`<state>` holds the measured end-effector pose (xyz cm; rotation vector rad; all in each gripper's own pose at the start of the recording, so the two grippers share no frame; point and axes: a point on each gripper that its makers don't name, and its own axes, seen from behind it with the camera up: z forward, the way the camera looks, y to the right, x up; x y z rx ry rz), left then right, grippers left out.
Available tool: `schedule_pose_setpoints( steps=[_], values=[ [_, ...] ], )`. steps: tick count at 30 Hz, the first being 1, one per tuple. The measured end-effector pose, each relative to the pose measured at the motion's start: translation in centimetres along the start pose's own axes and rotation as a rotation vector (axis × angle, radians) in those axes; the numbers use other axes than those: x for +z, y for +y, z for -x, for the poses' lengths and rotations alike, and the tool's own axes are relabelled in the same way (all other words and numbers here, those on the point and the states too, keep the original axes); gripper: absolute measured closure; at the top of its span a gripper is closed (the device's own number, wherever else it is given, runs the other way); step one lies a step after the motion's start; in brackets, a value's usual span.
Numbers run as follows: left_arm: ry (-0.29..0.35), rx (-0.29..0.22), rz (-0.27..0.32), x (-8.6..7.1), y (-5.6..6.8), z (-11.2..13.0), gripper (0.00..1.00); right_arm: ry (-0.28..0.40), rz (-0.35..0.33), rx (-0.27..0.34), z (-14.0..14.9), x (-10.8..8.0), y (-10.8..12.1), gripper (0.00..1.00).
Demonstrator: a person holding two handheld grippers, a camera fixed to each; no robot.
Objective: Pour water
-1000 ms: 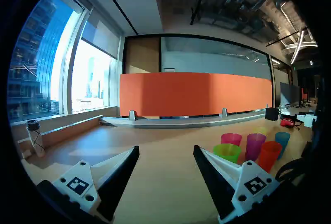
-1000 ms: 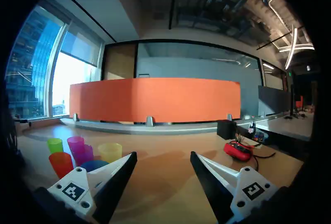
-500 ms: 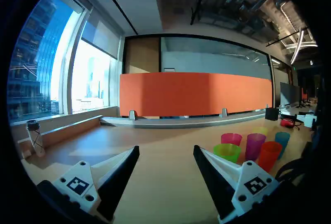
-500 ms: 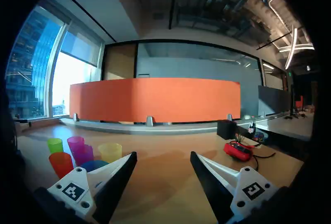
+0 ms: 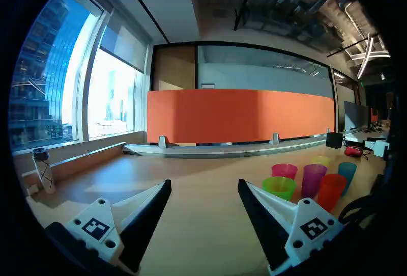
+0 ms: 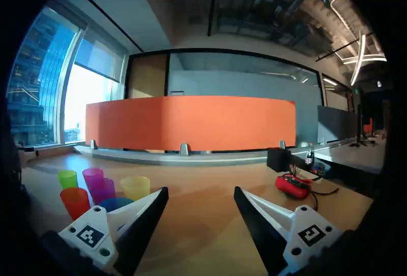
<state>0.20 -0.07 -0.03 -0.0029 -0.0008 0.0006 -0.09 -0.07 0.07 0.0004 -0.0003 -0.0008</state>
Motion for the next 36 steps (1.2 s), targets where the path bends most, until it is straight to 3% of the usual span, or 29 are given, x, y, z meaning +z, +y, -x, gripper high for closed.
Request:
schedule_pose_setpoints(
  steps=[11,17,21,36],
  values=[
    [-0.013,-0.002,0.019,0.0,0.3,0.3,0.03,-0.038,-0.012,-0.003,0.3,0.2,-0.1,0.0],
    [-0.048,0.0,0.009,0.3,0.1,-0.5,0.03,-0.052,-0.033,0.002,-1.5,0.3,-0.3,0.0],
    [-0.049,-0.002,0.019,0.7,0.3,-2.8,0.03,-0.054,-0.051,-0.001,-4.0,0.4,-0.3,0.0],
    [-0.005,-0.01,0.053,2.7,1.2,-15.5,0.03,-0.059,-0.108,-0.006,-14.1,1.2,0.2,0.0]
  ],
)
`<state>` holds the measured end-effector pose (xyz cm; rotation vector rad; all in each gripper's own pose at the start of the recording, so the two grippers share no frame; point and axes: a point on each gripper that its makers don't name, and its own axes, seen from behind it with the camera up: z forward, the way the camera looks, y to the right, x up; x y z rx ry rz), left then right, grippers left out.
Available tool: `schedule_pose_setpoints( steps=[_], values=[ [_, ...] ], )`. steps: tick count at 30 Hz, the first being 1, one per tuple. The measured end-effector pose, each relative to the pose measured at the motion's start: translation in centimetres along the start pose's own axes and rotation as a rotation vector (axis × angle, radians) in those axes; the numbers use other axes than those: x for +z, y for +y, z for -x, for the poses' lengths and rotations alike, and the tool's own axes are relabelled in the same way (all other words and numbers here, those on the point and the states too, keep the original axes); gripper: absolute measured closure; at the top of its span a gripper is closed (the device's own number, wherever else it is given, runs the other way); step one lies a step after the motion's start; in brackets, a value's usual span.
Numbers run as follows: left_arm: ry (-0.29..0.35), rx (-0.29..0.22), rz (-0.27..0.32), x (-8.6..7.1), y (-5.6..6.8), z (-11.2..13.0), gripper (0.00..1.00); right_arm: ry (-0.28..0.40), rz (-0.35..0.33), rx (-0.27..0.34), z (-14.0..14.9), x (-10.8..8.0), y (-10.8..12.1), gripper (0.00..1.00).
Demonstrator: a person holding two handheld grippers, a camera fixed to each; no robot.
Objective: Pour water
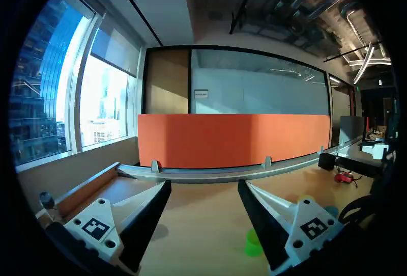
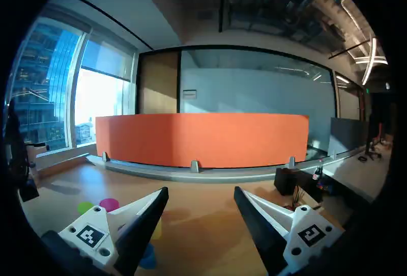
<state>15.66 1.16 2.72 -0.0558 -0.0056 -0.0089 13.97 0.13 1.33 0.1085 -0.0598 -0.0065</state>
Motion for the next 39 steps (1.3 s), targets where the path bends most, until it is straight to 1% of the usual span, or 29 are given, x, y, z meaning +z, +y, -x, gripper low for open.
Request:
schedule_pose_setpoints(
  steps=[4,8,11,14,20,23,30,35,39],
  values=[
    [0.014,0.0,0.01,0.3,0.6,-3.3,0.03,0.005,-0.019,-0.01,-2.5,0.0,-0.5,0.0],
    [0.027,-0.004,0.023,0.5,1.0,-6.0,0.03,0.008,-0.034,-0.017,-4.4,0.0,-0.8,0.01],
    [0.031,-0.007,0.033,0.6,1.3,-7.5,0.03,0.013,-0.048,-0.018,-5.7,0.0,-1.1,0.0],
    [0.029,-0.013,0.048,0.6,1.6,-8.4,0.03,0.021,-0.058,-0.016,-6.6,0.1,-1.3,0.0],
    [0.008,-0.019,0.106,1.0,2.7,-8.3,0.03,0.022,-0.099,-0.021,-6.6,0.2,-2.1,0.0],
    [0.0,-0.02,0.142,1.3,3.3,-7.8,0.03,0.019,-0.14,-0.025,-6.6,0.2,-2.7,0.0],
    [-0.028,-0.005,0.221,1.7,4.5,-6.3,0.03,0.023,-0.29,-0.025,-7.0,-0.7,-5.1,0.0],
    [-0.037,-0.021,0.284,1.8,5.7,-5.9,0.03,0.025,-0.392,-0.024,-7.4,-1.3,-7.1,0.0],
    [-0.034,-0.035,0.328,1.8,6.5,-5.8,0.03,0.02,-0.444,-0.024,-7.4,-1.5,-8.0,0.0]
  ],
)
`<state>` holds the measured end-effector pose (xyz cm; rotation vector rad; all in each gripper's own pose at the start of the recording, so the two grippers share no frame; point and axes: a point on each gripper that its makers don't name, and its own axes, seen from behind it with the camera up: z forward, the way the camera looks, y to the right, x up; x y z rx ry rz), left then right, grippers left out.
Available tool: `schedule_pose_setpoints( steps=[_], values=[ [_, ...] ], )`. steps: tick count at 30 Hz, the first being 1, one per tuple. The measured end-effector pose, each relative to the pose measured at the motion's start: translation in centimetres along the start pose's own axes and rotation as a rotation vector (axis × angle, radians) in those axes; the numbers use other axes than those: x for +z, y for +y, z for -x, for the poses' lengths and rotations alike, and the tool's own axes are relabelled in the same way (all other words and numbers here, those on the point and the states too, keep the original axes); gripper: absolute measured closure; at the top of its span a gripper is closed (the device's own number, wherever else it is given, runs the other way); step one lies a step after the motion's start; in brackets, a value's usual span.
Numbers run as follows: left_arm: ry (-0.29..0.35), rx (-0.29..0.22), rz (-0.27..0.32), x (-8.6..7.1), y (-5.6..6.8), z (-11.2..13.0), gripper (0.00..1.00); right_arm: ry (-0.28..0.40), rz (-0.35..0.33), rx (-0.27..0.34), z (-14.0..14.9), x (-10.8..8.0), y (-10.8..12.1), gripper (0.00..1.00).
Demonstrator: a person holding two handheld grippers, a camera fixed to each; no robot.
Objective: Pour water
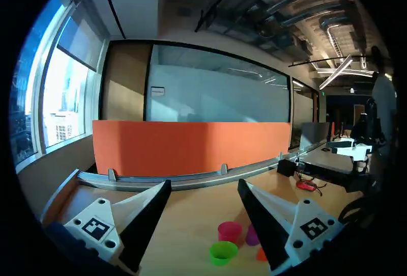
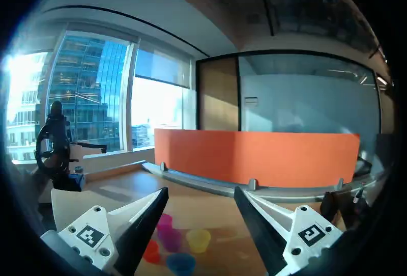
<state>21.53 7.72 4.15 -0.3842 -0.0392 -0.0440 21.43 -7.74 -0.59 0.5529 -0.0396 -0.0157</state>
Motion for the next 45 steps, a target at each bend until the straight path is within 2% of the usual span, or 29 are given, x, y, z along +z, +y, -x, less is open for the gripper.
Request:
schedule_pose_setpoints(
  steps=[9,17,26,45],
  values=[
    [-0.011,0.014,0.047,0.5,0.5,0.5,0.03,-0.043,-0.05,-0.03,1.3,0.7,-0.7,0.0],
    [-0.046,0.029,0.091,0.9,0.8,2.0,0.03,-0.121,-0.098,-0.056,4.0,0.8,-1.1,0.0],
    [-0.103,0.063,0.121,1.2,1.0,4.5,0.03,-0.189,-0.135,-0.092,6.3,0.6,-1.4,0.0],
    [-0.231,0.1,0.175,2.5,1.8,11.6,0.03,-0.313,-0.187,-0.098,12.9,0.7,-1.5,0.0]
  ],
)
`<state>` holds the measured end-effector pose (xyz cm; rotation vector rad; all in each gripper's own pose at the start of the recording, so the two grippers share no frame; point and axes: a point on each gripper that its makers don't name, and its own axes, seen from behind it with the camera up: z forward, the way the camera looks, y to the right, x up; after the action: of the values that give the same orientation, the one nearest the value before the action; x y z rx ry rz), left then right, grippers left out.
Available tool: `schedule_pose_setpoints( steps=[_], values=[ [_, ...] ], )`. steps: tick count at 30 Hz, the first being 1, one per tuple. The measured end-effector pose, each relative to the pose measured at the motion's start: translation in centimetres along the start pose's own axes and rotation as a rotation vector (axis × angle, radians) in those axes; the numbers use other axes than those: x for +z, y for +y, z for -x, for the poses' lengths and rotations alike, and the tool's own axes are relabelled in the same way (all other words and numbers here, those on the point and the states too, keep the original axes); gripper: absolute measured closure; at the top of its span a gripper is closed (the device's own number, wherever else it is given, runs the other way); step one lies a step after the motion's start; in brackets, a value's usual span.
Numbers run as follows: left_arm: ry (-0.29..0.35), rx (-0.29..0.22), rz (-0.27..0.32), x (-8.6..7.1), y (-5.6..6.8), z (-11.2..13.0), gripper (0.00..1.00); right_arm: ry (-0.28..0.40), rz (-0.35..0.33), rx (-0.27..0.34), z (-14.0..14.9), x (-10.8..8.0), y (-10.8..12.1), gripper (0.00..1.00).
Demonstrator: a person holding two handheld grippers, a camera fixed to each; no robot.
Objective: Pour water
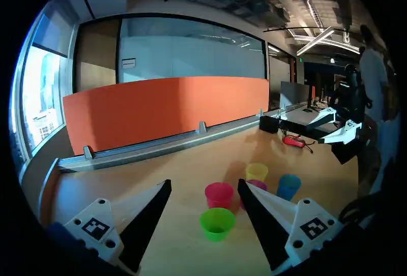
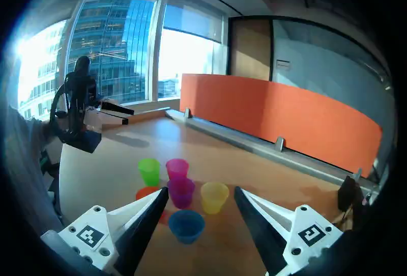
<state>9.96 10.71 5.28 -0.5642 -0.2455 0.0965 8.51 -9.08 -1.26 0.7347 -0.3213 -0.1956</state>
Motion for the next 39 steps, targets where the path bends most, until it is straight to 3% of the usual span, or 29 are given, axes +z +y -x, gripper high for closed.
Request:
schedule_pose_setpoints(
  steps=[29,39],
  values=[
    [-0.159,0.024,0.079,2.2,2.7,9.0,0.03,-0.158,-0.083,-0.004,9.6,2.5,-2.2,0.0],
    [-0.215,0.023,0.099,2.9,3.0,11.9,0.03,-0.204,-0.097,0.003,12.2,3.2,-2.5,0.0]
  ],
)
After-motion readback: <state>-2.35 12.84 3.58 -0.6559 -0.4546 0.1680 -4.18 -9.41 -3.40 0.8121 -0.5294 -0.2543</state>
